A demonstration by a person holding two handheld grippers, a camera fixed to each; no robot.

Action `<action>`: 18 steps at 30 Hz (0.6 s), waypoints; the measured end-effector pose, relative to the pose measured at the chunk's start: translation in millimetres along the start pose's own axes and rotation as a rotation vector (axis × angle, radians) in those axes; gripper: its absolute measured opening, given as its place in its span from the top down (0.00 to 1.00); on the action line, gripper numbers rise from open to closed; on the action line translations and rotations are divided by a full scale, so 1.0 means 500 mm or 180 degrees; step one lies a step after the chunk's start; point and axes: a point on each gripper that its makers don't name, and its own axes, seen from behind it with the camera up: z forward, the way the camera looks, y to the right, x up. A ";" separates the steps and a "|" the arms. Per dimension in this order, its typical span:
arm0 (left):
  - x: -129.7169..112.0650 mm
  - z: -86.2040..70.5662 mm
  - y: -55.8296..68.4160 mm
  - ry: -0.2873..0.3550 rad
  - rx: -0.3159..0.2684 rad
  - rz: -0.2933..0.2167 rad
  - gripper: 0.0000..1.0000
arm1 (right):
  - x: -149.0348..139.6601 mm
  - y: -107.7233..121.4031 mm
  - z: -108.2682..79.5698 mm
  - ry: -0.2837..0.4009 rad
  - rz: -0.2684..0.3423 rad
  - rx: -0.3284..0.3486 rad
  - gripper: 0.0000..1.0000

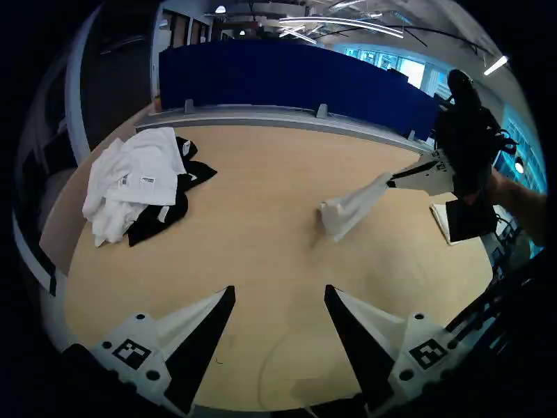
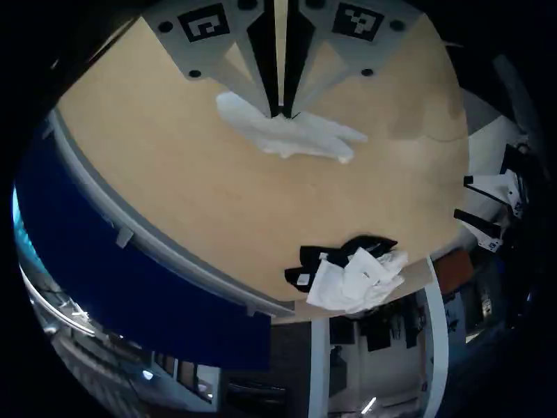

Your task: Fold towel

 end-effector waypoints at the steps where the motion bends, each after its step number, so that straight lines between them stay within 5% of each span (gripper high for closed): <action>1: 0.003 0.000 0.002 0.0010 -0.0004 0.0006 0.05 | 0.011 0.004 -0.008 0.0023 -0.0012 -0.0006 0.96; 8: 0.017 -0.002 0.013 0.0051 -0.0035 0.0039 0.05 | 0.059 0.035 -0.054 0.0134 -0.0054 -0.0073 0.96; 18: 0.026 -0.005 0.027 0.0069 -0.0067 0.0052 0.05 | 0.052 0.068 -0.089 0.0152 -0.0035 -0.0137 0.96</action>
